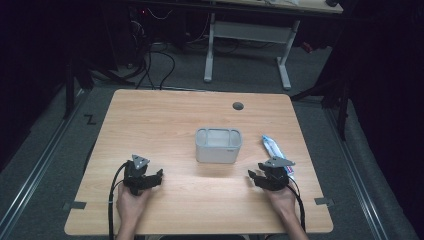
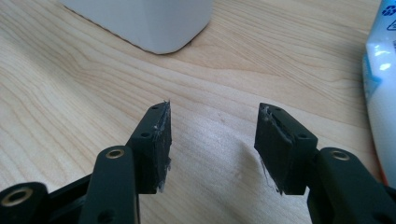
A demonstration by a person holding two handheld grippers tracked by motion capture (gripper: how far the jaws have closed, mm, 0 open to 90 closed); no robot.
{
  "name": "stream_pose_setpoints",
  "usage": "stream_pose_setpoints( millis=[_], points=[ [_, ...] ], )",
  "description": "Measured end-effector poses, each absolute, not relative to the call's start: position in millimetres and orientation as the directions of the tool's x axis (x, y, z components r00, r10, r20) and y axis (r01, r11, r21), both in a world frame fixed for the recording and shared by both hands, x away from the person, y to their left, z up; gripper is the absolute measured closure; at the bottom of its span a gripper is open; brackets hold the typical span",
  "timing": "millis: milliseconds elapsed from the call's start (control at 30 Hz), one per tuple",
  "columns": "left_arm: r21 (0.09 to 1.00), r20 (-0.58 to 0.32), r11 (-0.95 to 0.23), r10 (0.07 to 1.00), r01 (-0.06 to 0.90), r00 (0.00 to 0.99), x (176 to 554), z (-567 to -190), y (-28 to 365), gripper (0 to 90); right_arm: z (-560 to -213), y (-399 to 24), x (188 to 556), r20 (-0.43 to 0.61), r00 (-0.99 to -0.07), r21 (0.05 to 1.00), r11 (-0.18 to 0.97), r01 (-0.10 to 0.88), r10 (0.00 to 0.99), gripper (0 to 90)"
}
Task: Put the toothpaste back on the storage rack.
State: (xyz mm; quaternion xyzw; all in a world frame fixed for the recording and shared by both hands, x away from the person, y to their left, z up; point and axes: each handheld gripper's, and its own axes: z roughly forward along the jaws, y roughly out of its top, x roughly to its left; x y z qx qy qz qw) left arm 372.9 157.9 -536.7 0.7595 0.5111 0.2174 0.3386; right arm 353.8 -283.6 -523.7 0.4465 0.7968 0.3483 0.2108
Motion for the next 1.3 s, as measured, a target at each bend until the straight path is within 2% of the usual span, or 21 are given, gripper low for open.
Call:
stream_pose_setpoints(
  millis=[300, 1300],
  points=[
    [0.736, -0.016, -0.247, 0.924, 0.630, 0.382, 373, -537, 158, 22.3, -516, -289, 343, -0.042, -0.512, 0.756, 0.362, 0.545, 0.858, 47.4],
    [0.736, -0.018, -0.244, 0.925, 0.631, 0.379, 374, -537, 157, 22.1, -499, -320, 328, 0.023, -0.446, 0.797, 0.253, 0.548, 0.895, 49.2]
  ],
)
